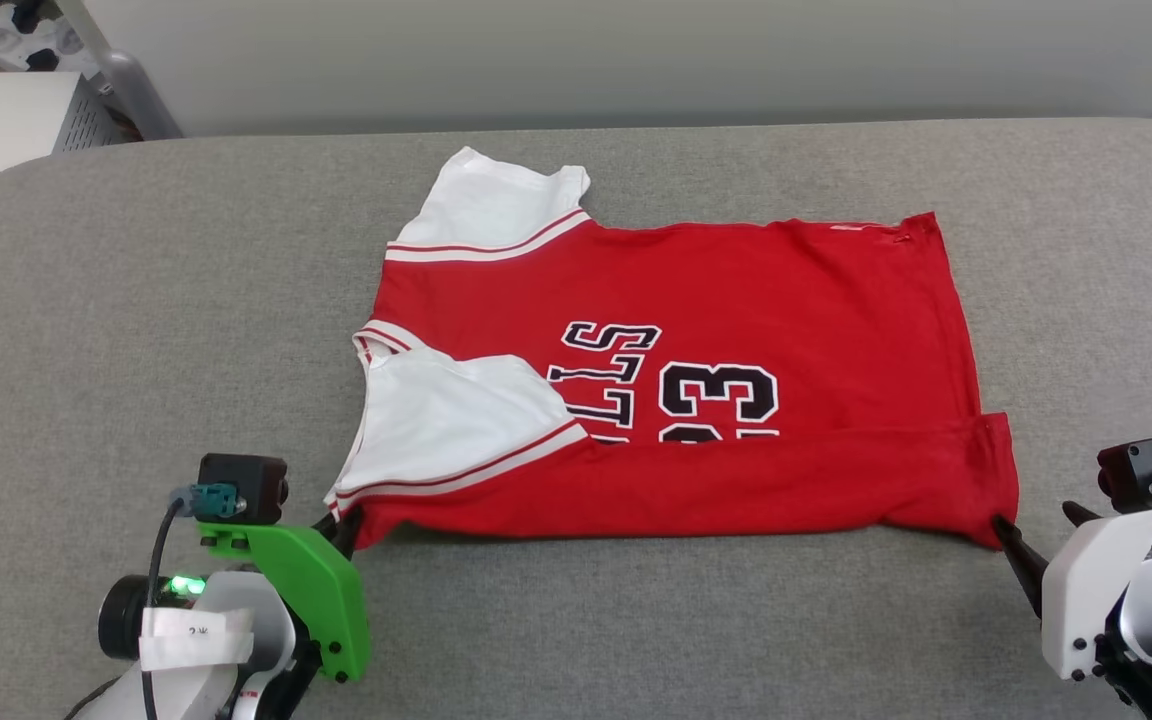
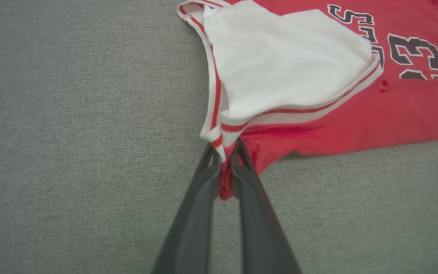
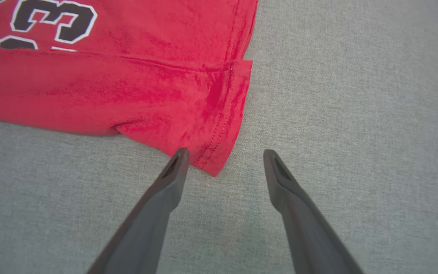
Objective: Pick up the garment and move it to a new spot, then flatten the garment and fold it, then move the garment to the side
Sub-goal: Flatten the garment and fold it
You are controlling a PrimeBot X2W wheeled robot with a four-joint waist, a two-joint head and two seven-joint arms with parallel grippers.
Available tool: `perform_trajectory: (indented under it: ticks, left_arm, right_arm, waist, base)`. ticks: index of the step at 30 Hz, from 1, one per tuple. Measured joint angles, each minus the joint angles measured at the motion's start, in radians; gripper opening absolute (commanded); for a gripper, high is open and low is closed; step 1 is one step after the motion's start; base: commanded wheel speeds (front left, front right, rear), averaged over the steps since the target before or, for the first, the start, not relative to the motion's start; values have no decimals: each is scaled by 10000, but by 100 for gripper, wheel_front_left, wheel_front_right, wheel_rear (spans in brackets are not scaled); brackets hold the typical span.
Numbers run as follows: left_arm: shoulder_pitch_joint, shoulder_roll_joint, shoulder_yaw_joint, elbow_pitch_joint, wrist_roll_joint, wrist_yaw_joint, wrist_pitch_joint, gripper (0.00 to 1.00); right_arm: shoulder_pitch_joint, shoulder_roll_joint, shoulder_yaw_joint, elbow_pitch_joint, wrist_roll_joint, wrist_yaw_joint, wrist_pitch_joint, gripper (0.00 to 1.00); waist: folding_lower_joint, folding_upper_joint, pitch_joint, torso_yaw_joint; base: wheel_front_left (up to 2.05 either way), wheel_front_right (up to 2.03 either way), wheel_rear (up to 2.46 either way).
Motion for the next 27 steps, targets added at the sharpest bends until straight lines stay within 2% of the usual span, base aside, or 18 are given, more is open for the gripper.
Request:
perform_trajectory:
  ticks: [6, 18, 19, 20, 21, 22, 27]
  left_arm:
    - [52, 140, 54, -782, 52, 318, 151, 0]
    - [87, 171, -98, -1283, 176, 416, 259, 0]
    - [85, 171, -104, -1290, 176, 416, 259, 0]
    - [84, 171, -105, -1292, 176, 416, 259, 0]
    - [82, 171, -109, -1290, 178, 416, 259, 0]
    - [81, 171, -111, -1285, 194, 416, 259, 0]
    - [80, 178, -130, -1124, 209, 414, 259, 0]
  right_arm:
    - [-611, 355, -127, 959, -190, 0, 178, 100]
    - [-1239, 594, -52, 2238, -397, 0, 420, 100]
    - [-1273, 594, -44, 2311, -393, 0, 458, 93]
    - [-1308, 589, -31, 2382, -391, 0, 510, 44]
    - [-1360, 591, -46, 2443, -372, 0, 510, 19]
    - [-1401, 589, -61, 2489, -345, 0, 504, 0]
    - [-1468, 543, -52, 2614, -194, 0, 489, 0]
  waist:
    - [0, 0, 193, 255]
    - [0, 0, 598, 577]
    - [0, 0, 625, 590]
    - [0, 0, 652, 604]
    - [0, 0, 673, 616]
    - [0, 0, 687, 625]
    - [0, 0, 612, 599]
  base:
    - [0, 0, 0]
    - [0, 0, 0]
    - [0, 0, 0]
    - [0, 0, 0]
    - [0, 0, 0]
    - [0, 0, 0]
    - [0, 0, 0]
